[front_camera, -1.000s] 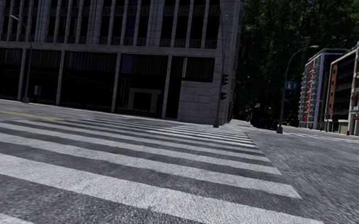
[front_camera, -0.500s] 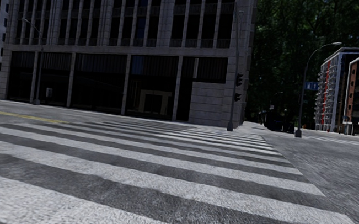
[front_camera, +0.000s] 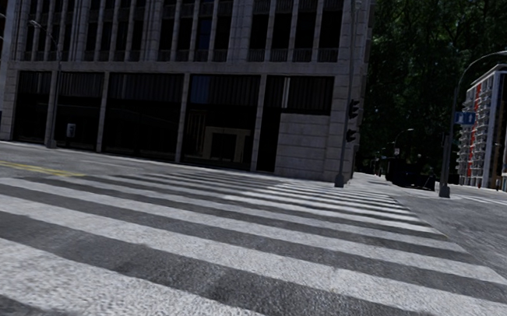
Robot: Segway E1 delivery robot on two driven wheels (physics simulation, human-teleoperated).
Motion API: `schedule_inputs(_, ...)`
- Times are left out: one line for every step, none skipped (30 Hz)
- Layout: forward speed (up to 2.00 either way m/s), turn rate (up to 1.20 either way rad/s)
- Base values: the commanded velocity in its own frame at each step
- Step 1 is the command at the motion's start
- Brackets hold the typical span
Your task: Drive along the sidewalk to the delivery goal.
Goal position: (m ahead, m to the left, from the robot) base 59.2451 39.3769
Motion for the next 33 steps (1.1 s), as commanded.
schedule_inputs(2.00, 0.00)
schedule_inputs(2.00, 0.00)
schedule_inputs(2.00, 0.00)
schedule_inputs(2.00, 0.00)
schedule_inputs(2.00, 0.00)
schedule_inputs(2.00, 0.00)
schedule_inputs(2.00, 0.00)
schedule_inputs(2.00, 0.00)
schedule_inputs(2.00, 0.00)
schedule_inputs(2.00, 0.00)
schedule_inputs(2.00, 0.00)
schedule_inputs(2.00, 0.00)
schedule_inputs(2.00, 0.00)
schedule_inputs(2.00, 0.00)
schedule_inputs(2.00, 0.00)
schedule_inputs(2.00, 0.00)
schedule_inputs(2.00, 0.00)
schedule_inputs(2.00, 0.00)
schedule_inputs(2.00, 0.00)
schedule_inputs(2.00, 0.00)
schedule_inputs(2.00, 0.00)
schedule_inputs(2.00, 0.00)
schedule_inputs(2.00, 0.00)
schedule_inputs(2.00, 0.00)
schedule_inputs(2.00, 0.00)
schedule_inputs(2.00, 0.00)
schedule_inputs(2.00, 0.00)
schedule_inputs(2.00, 0.00)
schedule_inputs(2.00, 0.00)
schedule_inputs(2.00, 0.00)
schedule_inputs(2.00, 0.00)
schedule_inputs(2.00, 0.00)
schedule_inputs(2.00, 0.00)
